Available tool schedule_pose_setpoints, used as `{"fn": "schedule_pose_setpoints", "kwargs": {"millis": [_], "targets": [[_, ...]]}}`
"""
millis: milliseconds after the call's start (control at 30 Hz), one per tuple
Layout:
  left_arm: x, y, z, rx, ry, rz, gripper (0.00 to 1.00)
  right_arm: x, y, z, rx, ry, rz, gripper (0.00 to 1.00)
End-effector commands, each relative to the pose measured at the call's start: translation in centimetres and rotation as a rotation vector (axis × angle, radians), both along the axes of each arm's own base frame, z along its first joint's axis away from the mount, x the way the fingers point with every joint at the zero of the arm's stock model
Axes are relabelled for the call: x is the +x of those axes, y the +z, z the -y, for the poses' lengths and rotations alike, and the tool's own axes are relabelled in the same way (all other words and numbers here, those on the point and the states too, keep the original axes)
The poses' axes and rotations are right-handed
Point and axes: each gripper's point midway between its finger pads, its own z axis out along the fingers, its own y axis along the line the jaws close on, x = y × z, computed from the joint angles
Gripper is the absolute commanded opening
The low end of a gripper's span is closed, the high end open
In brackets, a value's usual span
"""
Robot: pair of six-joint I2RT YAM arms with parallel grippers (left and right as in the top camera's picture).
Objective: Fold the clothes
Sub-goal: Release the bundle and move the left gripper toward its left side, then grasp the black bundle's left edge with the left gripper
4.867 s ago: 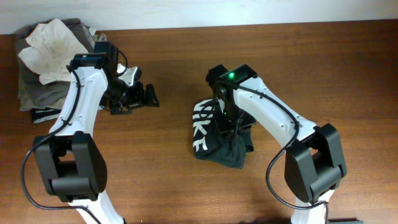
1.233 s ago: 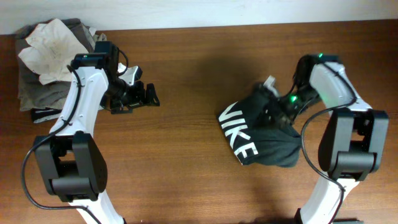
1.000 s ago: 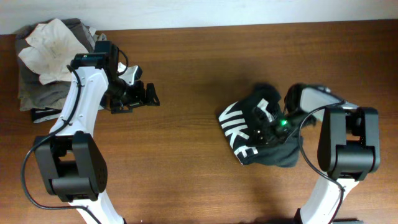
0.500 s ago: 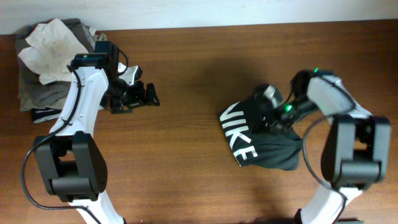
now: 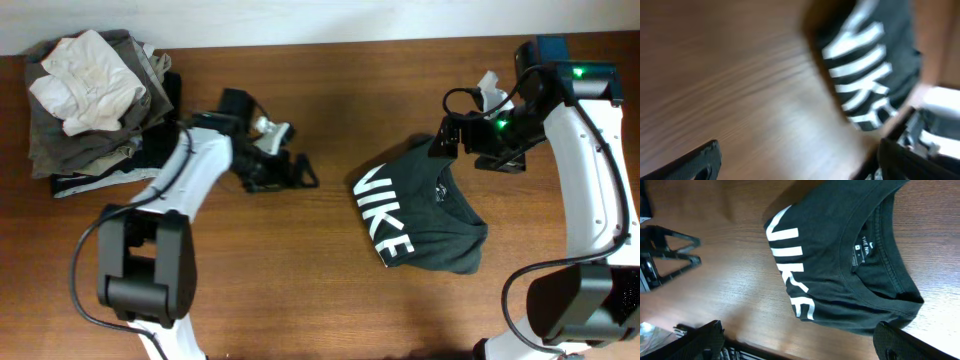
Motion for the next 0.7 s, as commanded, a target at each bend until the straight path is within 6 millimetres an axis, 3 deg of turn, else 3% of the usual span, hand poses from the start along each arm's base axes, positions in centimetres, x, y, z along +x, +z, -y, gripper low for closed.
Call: {"fn": "schedule_pose_setpoints", "kwargs": {"millis": [0,200,667], "targets": [[-2.2,0.2,4.9,-0.144,-0.061,-0.065,0.99,0.2,0.2,0.7,-0.049,-0.020,0.008,0.99],[-3.4,-2.8,9.4,-0.138,-0.002,-0.174,0.99,0.2,-0.1,1.5,-0.095,-0.025,0.005,0.99],[-6.3,-8.7,14.2,-0.052,0.069,-0.342,0.99,0.0,-0.2,1.6,-0.104,-0.026,-0.002,0.99]]}}
